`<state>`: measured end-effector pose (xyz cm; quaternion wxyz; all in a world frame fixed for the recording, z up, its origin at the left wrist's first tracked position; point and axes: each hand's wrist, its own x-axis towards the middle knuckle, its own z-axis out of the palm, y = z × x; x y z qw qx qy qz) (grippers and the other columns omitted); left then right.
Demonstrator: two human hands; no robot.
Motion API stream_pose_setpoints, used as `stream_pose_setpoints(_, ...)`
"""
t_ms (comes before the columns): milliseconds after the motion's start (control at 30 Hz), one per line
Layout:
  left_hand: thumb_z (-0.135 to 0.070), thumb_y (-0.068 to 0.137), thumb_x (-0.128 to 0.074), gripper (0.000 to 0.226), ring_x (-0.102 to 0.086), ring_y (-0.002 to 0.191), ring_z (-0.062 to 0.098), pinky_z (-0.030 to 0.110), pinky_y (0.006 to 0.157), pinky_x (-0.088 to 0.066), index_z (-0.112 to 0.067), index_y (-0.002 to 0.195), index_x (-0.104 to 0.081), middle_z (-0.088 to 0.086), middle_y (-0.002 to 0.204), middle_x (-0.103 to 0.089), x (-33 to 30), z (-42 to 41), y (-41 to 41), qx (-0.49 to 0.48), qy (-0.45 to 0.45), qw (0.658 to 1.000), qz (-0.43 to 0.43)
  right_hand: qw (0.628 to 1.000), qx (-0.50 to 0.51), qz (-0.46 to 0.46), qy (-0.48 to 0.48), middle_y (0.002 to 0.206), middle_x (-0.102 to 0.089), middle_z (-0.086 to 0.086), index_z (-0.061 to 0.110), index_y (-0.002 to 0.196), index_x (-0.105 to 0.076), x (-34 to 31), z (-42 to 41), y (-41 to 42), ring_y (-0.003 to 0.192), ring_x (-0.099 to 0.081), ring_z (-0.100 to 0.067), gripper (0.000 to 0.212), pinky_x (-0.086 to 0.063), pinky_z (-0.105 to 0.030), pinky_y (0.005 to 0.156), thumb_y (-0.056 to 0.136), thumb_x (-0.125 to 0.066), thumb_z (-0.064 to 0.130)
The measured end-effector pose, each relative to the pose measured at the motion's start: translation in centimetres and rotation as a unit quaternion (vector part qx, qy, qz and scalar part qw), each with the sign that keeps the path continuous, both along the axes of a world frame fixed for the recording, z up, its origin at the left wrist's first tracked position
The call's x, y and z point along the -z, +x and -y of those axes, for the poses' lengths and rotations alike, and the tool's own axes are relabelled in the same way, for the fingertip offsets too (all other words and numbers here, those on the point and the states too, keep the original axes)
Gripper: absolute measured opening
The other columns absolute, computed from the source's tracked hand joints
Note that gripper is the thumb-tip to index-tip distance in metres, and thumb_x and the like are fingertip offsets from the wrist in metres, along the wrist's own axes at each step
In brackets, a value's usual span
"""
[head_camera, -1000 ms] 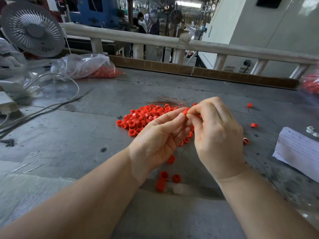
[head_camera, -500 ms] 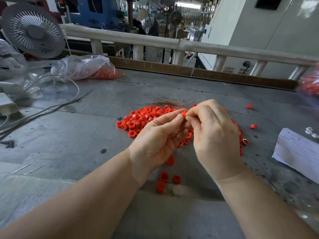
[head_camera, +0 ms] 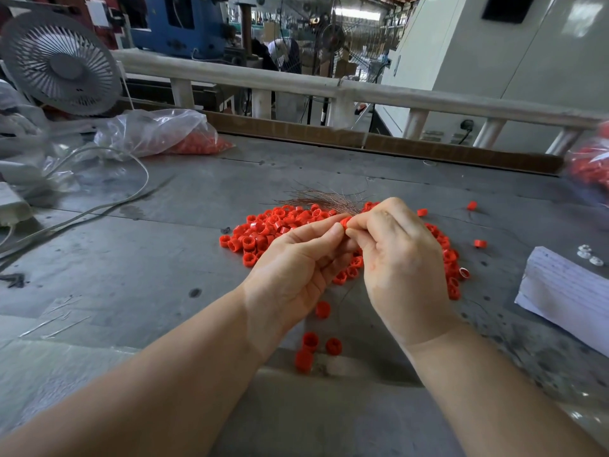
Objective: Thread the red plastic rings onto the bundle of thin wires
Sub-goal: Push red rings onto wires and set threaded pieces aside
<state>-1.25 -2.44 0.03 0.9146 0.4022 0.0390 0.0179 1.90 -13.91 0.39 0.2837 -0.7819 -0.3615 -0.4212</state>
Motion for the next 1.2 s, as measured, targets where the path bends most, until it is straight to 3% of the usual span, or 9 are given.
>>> stream_pose_setpoints(100,-0.001,0.088,-0.05,0.018,-0.065,0.057,0.006,0.014,0.058,-0.053,-0.005,0.097,-0.066,0.003,0.067,-0.069,-0.02,0.04,0.03,-0.003,-0.002,1.0,-0.007,1.0,0.0,-0.003,-0.007,0.072,-0.058,-0.014,-0.002,0.072,-0.064,-0.02,0.02,0.0,0.065,-0.058,-0.026,0.015,-0.051,-0.034,0.061,0.085,-0.059,0.0)
stream_pose_setpoints(367,0.0,0.089,-0.05,0.018,-0.065,0.057,0.007,0.016,0.056,-0.053,-0.004,0.097,-0.066,0.004,0.068,-0.068,-0.14,-0.04,0.09,-0.008,-0.008,1.0,-0.021,0.999,-0.003,-0.029,-0.017,0.074,-0.059,-0.015,-0.003,0.074,-0.065,-0.07,-0.05,0.06,0.067,-0.059,-0.028,0.015,-0.053,-0.037,0.061,0.086,-0.058,0.003)
stream_pose_setpoints(533,-0.012,0.065,-0.065,0.023,-0.064,0.054,0.006,0.016,0.056,-0.053,-0.007,0.088,-0.068,0.002,0.064,-0.067,-0.23,-0.19,0.1,-0.013,0.019,0.999,-0.028,0.999,-0.009,-0.042,-0.008,0.074,-0.059,-0.015,-0.004,0.076,-0.067,0.07,0.08,-0.16,0.066,-0.059,-0.028,0.011,-0.053,-0.037,0.061,0.084,-0.06,0.0)
stream_pose_setpoints(633,-0.013,0.061,-0.069,0.023,-0.064,0.055,0.006,0.016,0.058,-0.054,-0.008,0.083,-0.07,0.002,0.066,-0.068,-0.12,-0.16,0.02,-0.013,0.03,0.999,-0.023,0.999,-0.017,-0.043,-0.001,0.073,-0.059,-0.015,-0.004,0.079,-0.068,0.11,0.18,-0.21,0.066,-0.059,-0.027,0.01,-0.053,-0.038,0.059,0.084,-0.059,-0.001)
stream_pose_setpoints(1100,-0.012,0.066,-0.064,0.019,-0.066,0.058,0.006,0.015,0.056,-0.053,-0.008,0.084,-0.069,0.001,0.067,-0.07,-0.21,-0.24,-0.05,-0.024,0.015,0.999,-0.025,0.995,-0.075,-0.063,0.025,0.083,-0.064,-0.014,-0.002,0.087,-0.07,0.39,0.16,0.22,0.076,-0.062,-0.025,0.008,-0.054,-0.036,0.07,0.084,-0.062,-0.002)
stream_pose_setpoints(1200,-0.008,0.077,-0.061,0.011,-0.063,0.056,0.006,0.015,0.057,-0.053,-0.007,0.085,-0.069,0.002,0.066,-0.067,-0.12,-0.03,0.01,-0.039,0.027,0.999,-0.015,0.994,-0.073,-0.065,0.041,0.082,-0.066,-0.012,-0.002,0.085,-0.071,0.39,0.21,0.28,0.075,-0.064,-0.023,0.008,-0.052,-0.032,0.071,0.083,-0.064,-0.001)
